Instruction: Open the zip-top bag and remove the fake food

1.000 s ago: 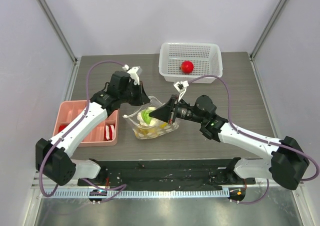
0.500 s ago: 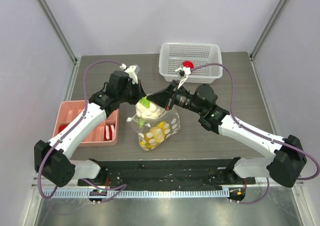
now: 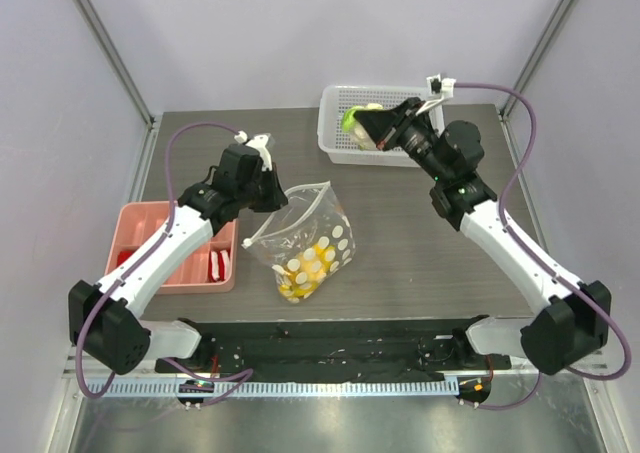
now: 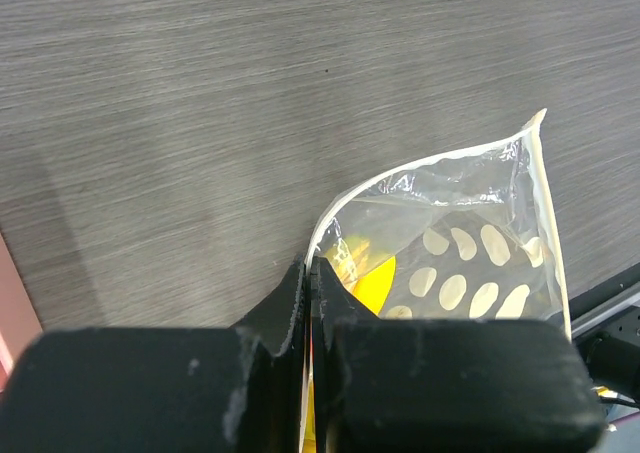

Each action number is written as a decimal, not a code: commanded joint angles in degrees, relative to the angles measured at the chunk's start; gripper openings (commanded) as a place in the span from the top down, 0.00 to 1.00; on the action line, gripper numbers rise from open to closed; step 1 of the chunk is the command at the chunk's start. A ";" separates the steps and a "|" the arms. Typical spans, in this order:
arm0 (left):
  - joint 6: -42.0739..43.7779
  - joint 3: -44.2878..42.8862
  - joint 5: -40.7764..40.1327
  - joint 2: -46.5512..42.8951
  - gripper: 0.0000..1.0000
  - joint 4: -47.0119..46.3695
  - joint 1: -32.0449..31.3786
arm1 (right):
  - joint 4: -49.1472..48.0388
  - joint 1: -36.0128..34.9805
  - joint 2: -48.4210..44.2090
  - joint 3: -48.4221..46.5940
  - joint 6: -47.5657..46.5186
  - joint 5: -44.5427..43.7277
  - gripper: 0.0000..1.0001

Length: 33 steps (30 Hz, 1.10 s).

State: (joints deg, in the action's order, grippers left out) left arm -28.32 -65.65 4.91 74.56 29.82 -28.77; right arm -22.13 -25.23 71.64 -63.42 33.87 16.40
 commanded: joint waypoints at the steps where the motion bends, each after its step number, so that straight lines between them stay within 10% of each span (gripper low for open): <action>1: 0.01 -0.62 0.54 -2.05 1.00 -2.31 0.12 | -0.55 5.00 7.45 -7.24 -1.87 -0.93 0.99; 29: -0.34 0.26 3.62 -4.78 1.00 -3.98 0.03 | 15.77 15.30 56.41 -45.90 -3.45 -1.11 0.99; 32: -0.34 0.26 3.71 -4.69 1.00 -4.07 0.03 | 21.32 15.22 57.83 -50.31 -5.04 -2.86 0.68; 33: -0.25 0.26 3.62 -4.60 1.00 -3.90 0.03 | 21.69 15.21 57.22 -50.75 -5.39 -3.30 0.42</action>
State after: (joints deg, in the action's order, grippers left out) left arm -28.51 -65.30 7.79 71.40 28.91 -28.80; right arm -7.49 -10.26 129.78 -109.14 31.40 15.97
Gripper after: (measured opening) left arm 0.003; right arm 0.259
